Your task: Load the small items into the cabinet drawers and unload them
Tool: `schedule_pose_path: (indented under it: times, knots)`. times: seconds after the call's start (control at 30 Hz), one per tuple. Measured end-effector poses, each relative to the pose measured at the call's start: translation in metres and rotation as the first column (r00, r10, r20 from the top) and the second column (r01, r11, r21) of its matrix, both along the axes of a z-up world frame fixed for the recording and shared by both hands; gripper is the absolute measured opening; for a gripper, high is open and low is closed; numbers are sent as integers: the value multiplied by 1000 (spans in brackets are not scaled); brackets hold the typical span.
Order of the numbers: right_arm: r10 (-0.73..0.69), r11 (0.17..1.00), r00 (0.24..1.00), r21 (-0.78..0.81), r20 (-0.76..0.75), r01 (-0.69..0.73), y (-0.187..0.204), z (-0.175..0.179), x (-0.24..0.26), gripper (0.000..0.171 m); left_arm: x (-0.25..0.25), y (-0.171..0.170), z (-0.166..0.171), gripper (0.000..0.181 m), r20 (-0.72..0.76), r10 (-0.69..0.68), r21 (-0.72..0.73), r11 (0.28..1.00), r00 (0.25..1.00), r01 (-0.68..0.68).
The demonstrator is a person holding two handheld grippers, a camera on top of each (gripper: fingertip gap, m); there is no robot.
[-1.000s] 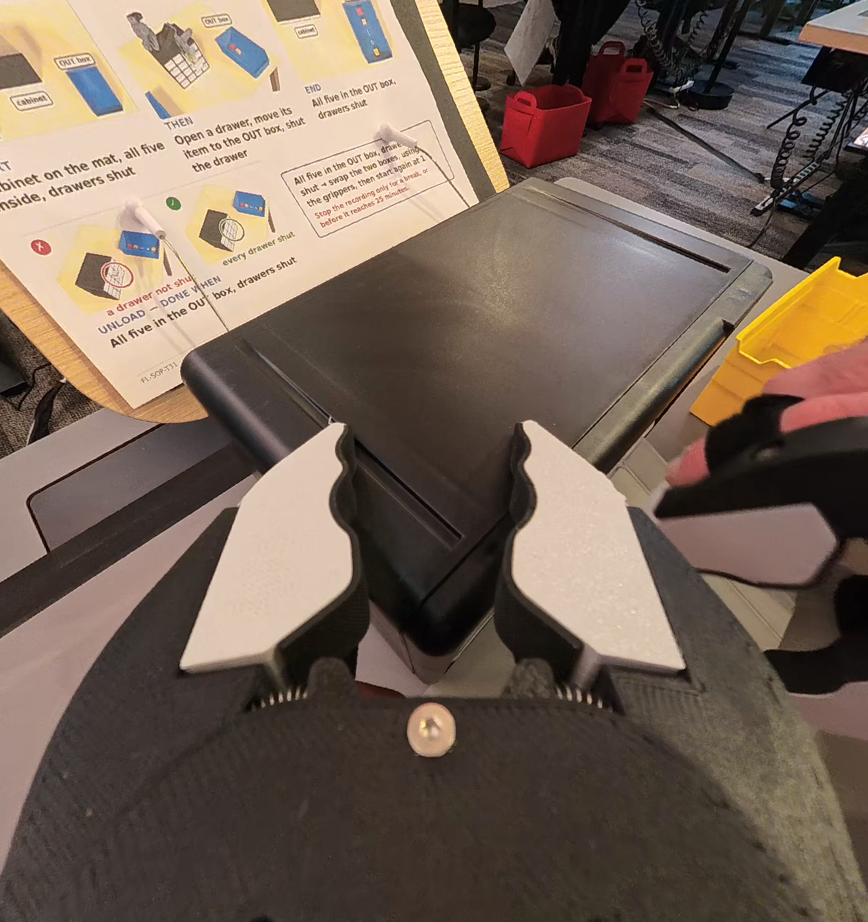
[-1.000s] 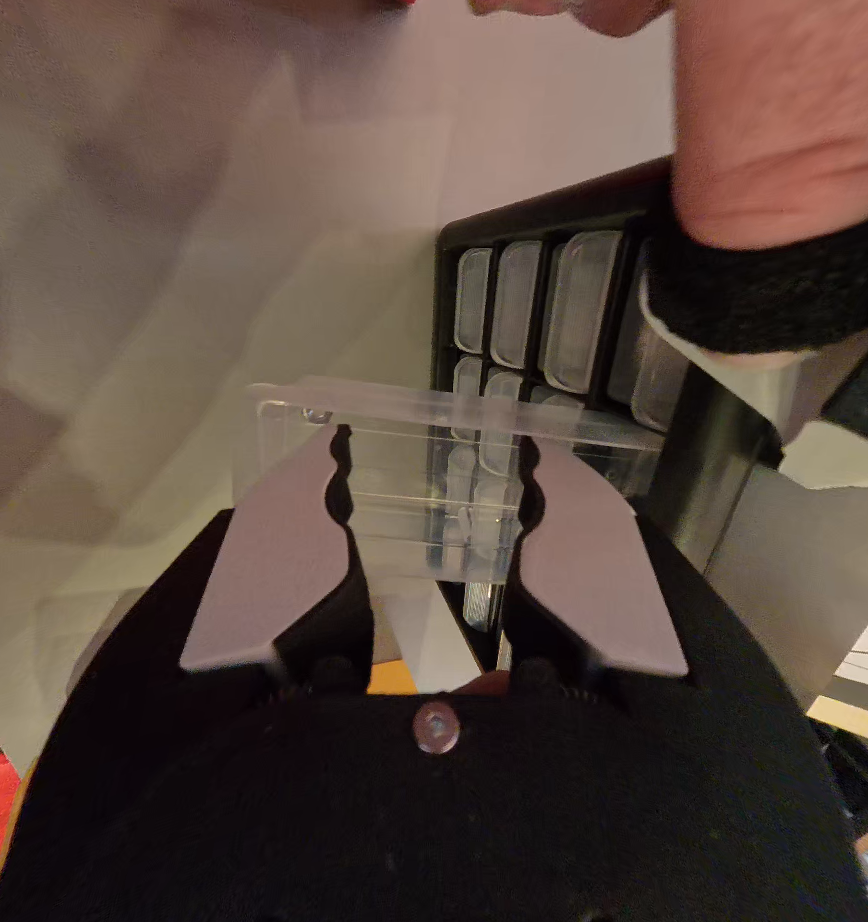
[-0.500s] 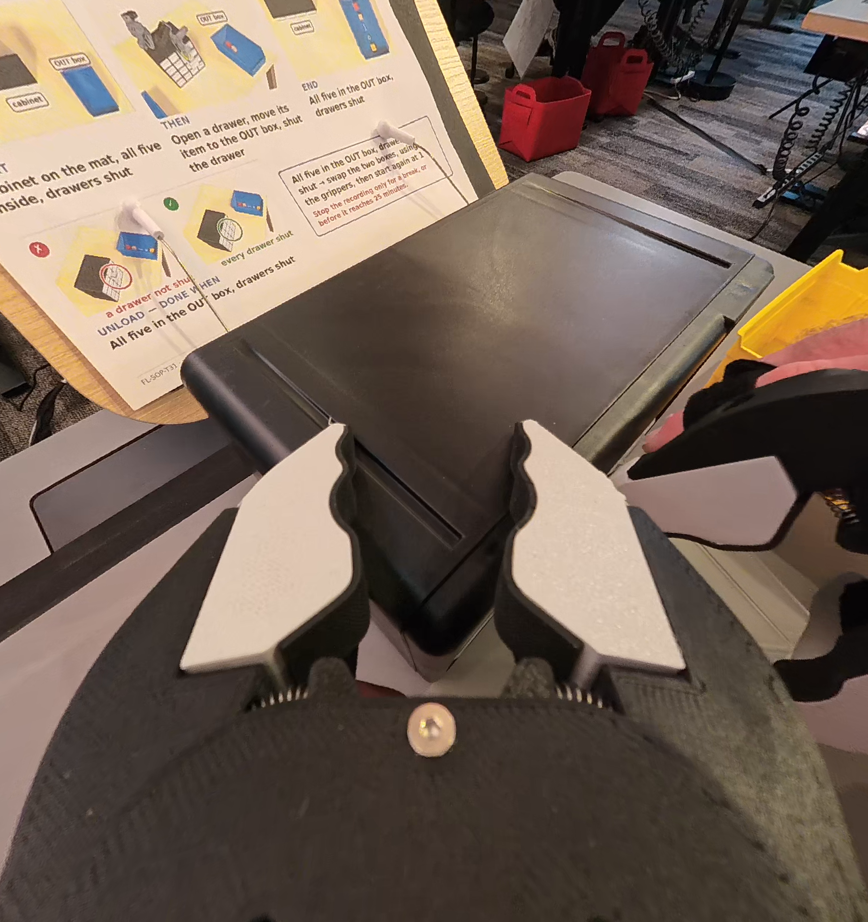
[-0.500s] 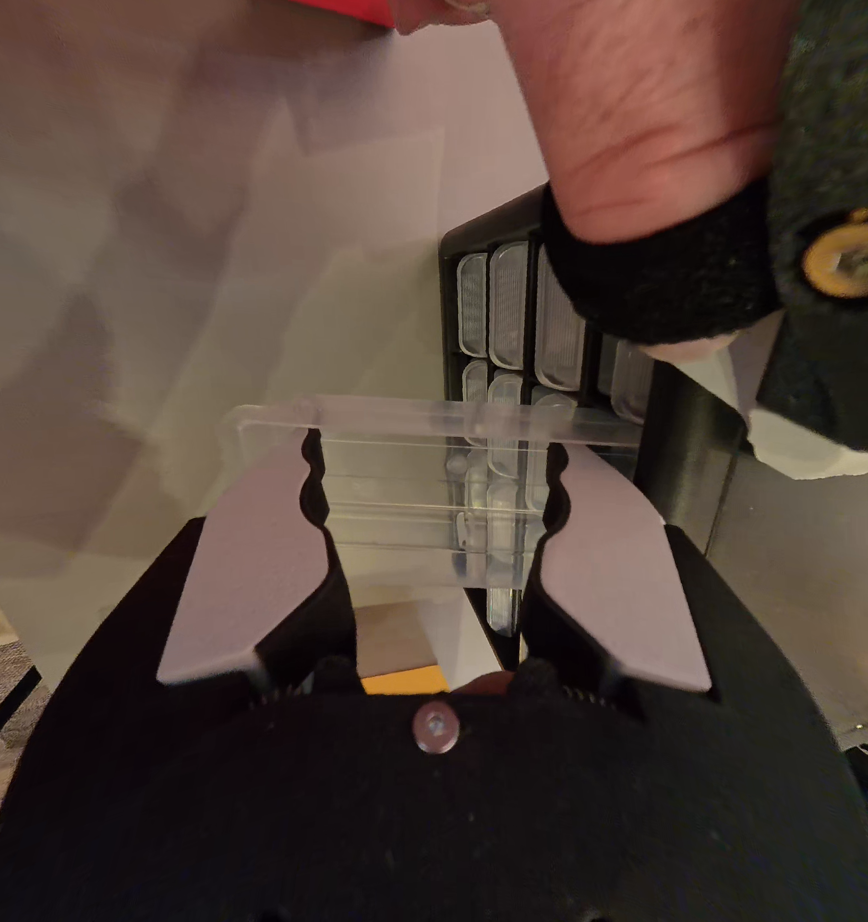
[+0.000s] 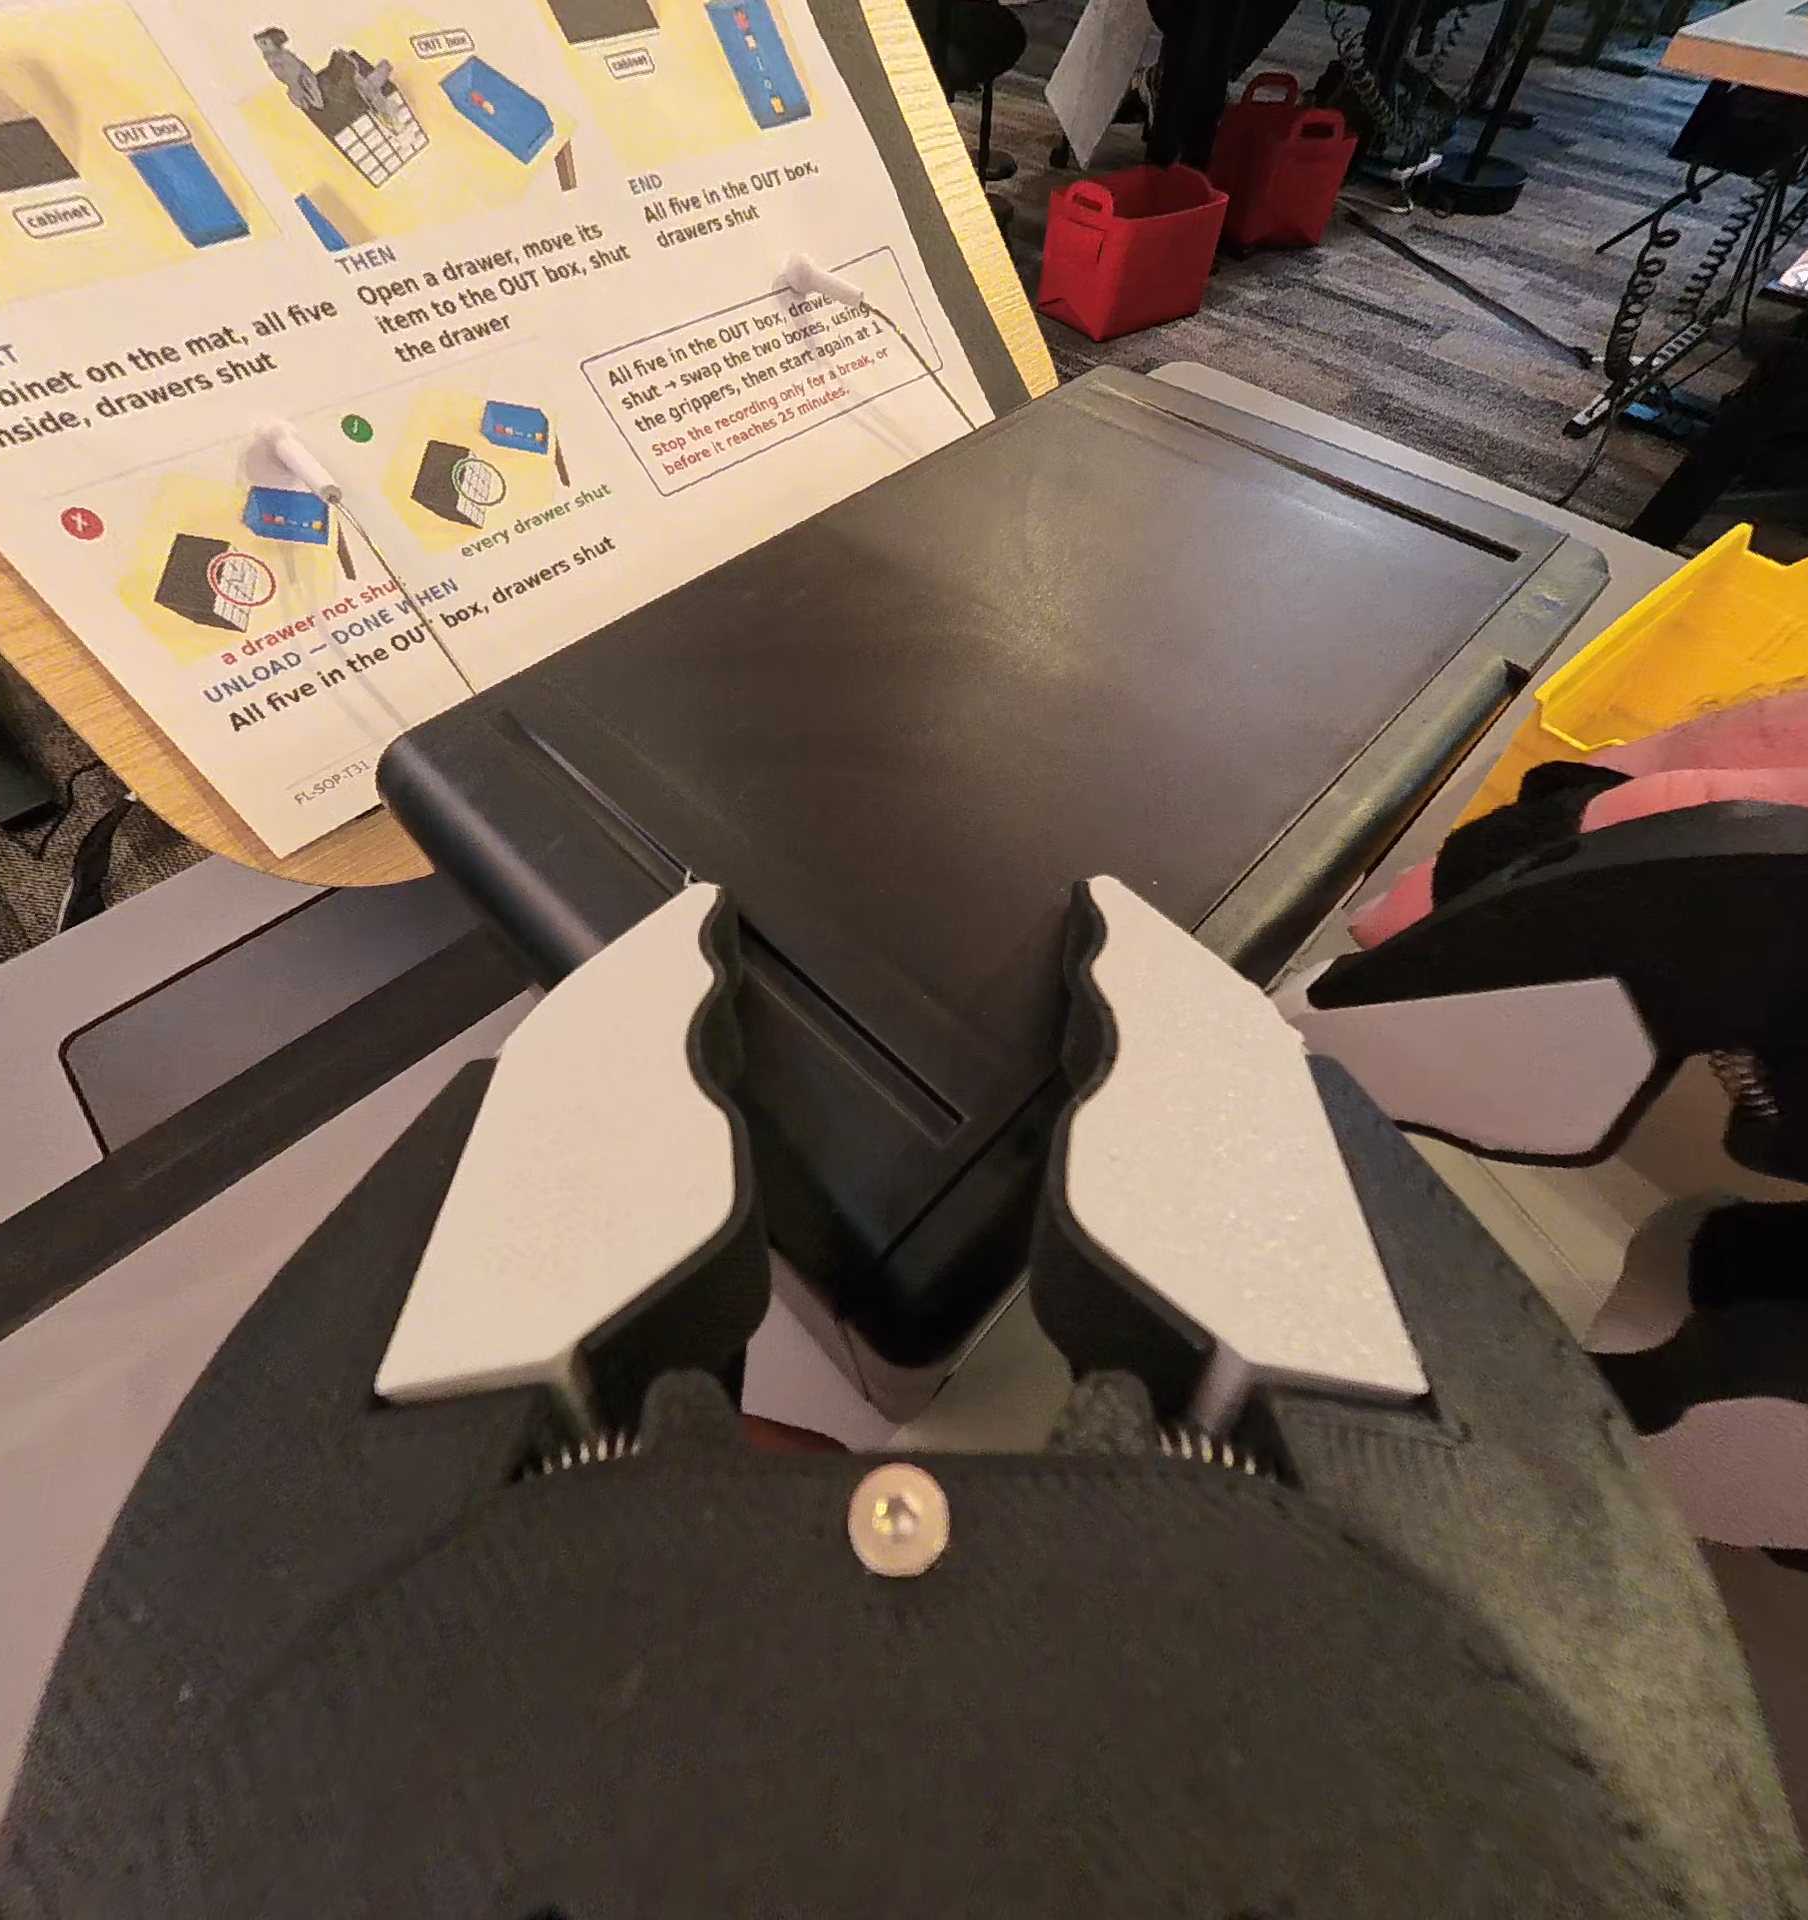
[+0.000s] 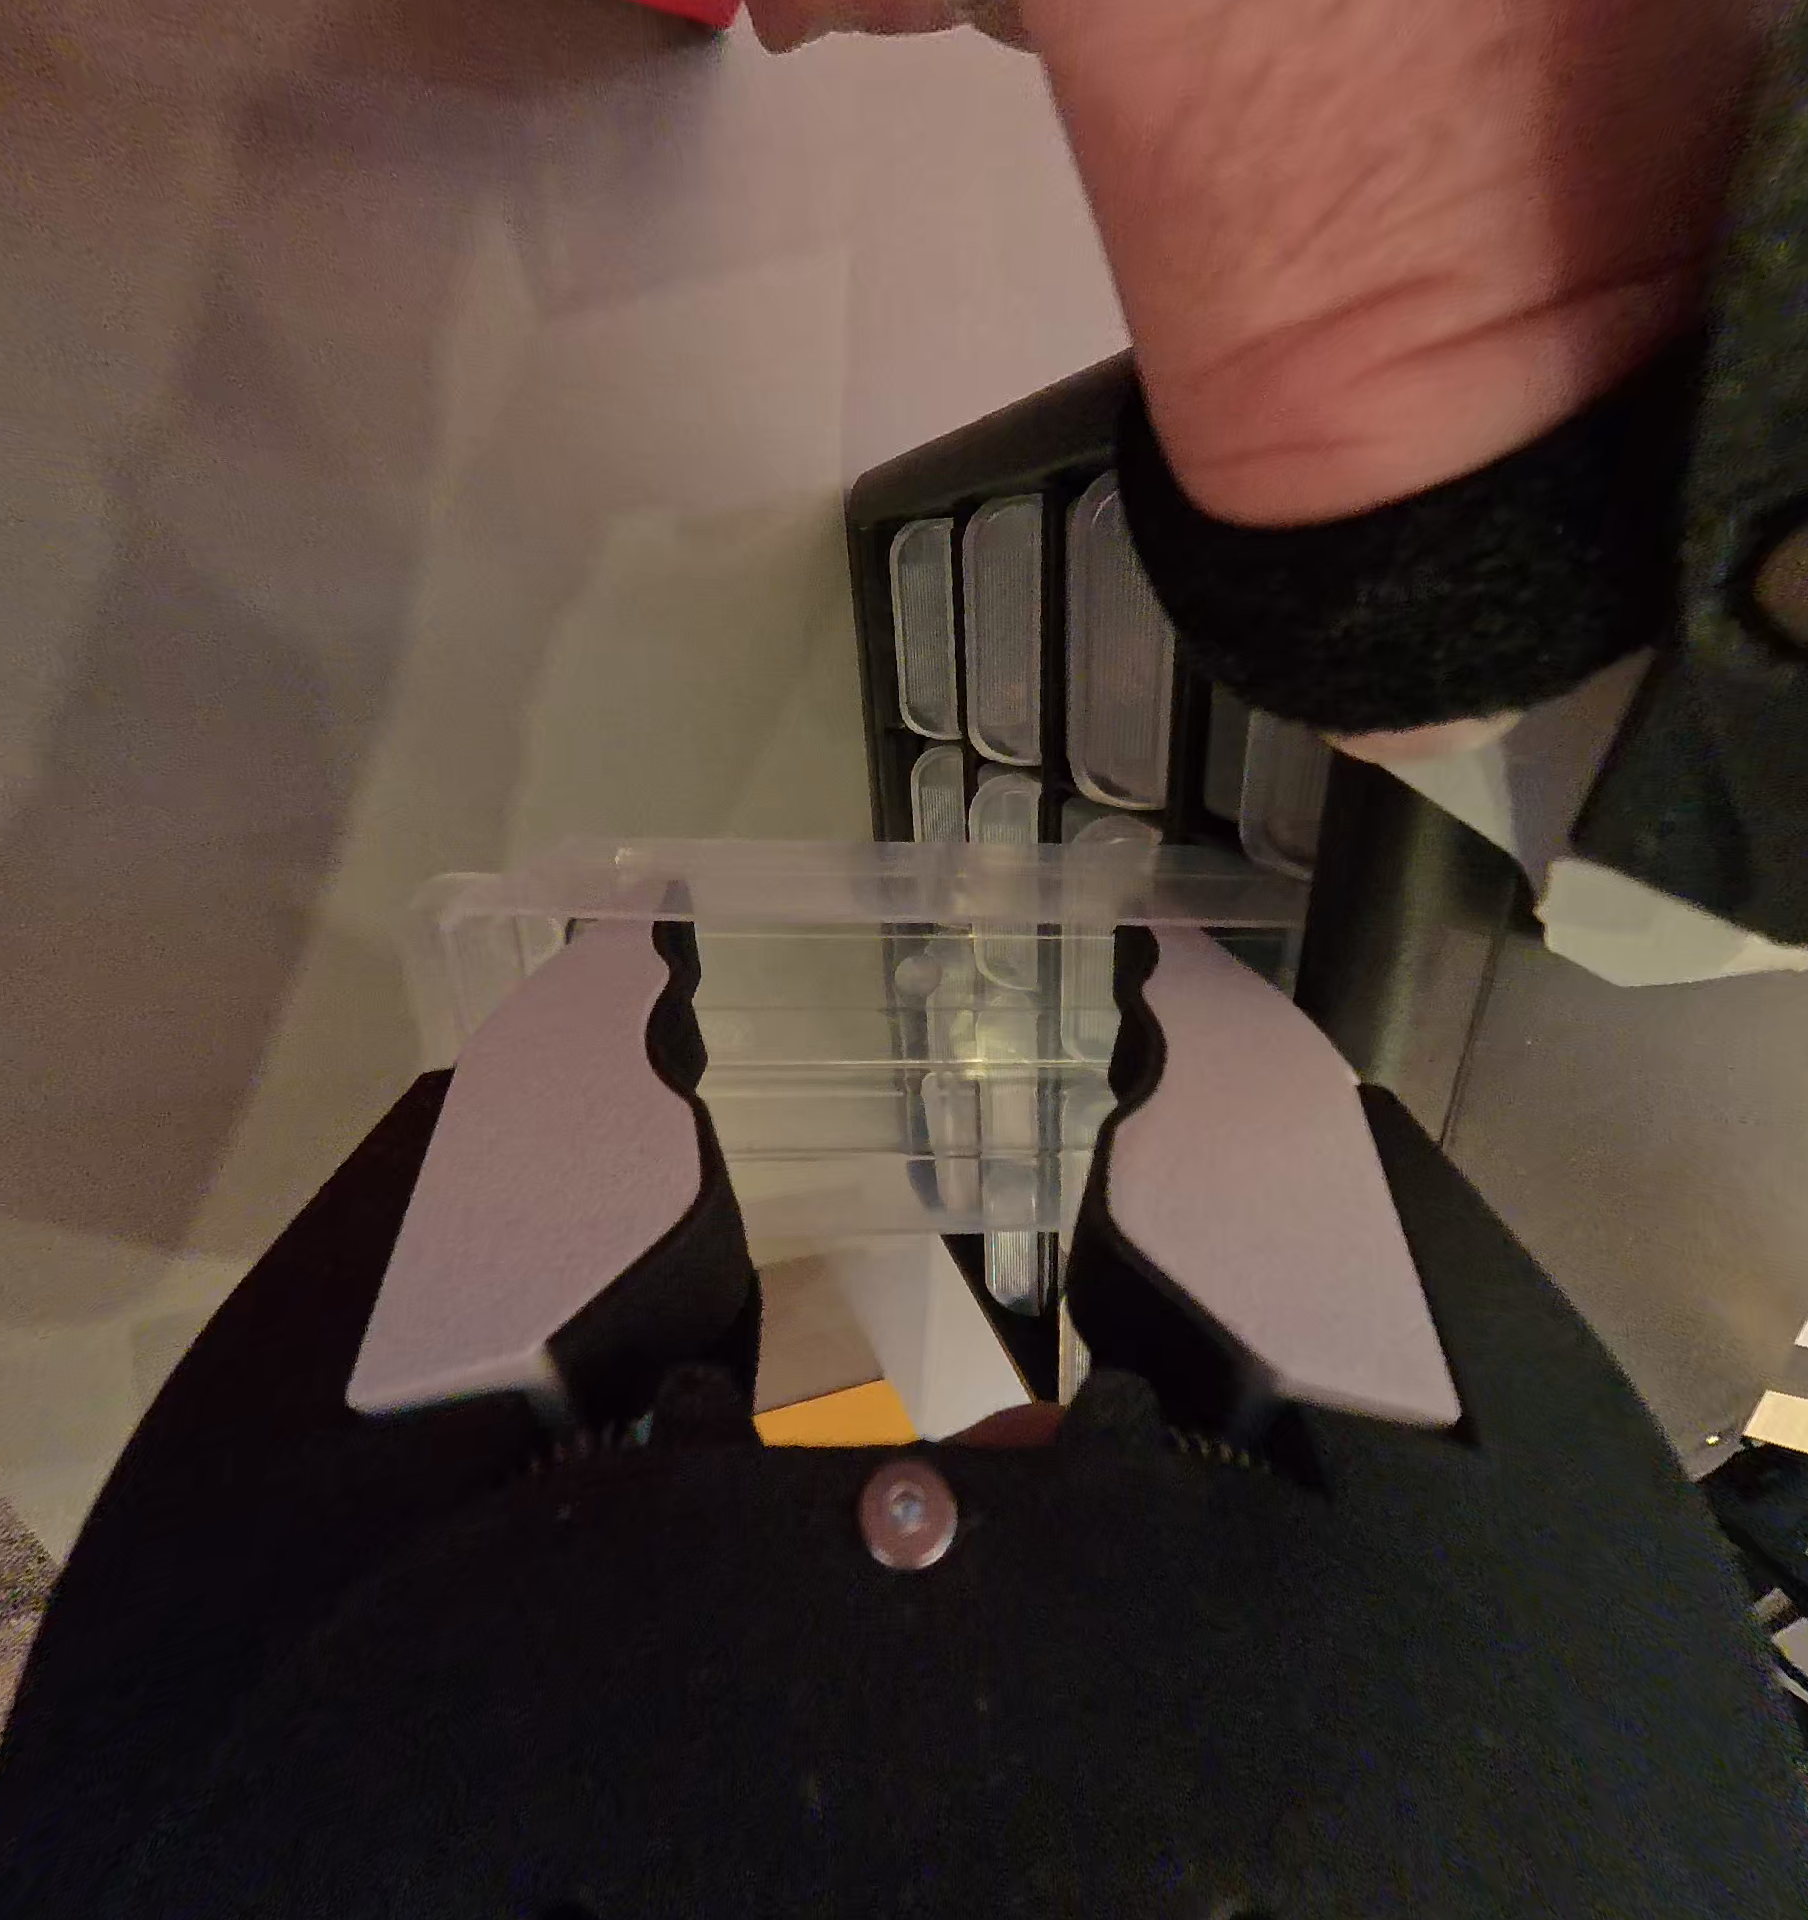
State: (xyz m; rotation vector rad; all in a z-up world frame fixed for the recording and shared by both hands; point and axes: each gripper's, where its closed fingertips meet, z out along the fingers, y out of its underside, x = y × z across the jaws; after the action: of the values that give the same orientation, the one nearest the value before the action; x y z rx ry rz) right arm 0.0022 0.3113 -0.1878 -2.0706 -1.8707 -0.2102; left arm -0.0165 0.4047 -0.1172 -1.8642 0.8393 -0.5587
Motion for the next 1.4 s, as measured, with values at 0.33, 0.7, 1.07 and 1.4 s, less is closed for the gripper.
schedule_pose_path:
  times: [0.33, 0.7, 1.07, 1.4]
  knots:
    - [36, 998, 999, -43, 2, -36, -8, 7, 2, 86, 0, 0, 0, 61, 4, -1, 1, 1000, 1000, 1]
    - [64, 998, 997, -3, 52, -64, -4, 1, 4, 86, 0, 0, 0, 62, 7, -2, 2, 1000, 1000, 2]
    - [89, 995, 994, -41, 66, -87, -7, 2, 9, 87, 0, 0, 0, 61, 9, -1, 3, 1000, 1000, 1]
    - [107, 994, 992, -40, 73, -104, -8, 4, 10, 87, 0, 0, 0, 61, 10, -1, 2, 1000, 1000, 1]
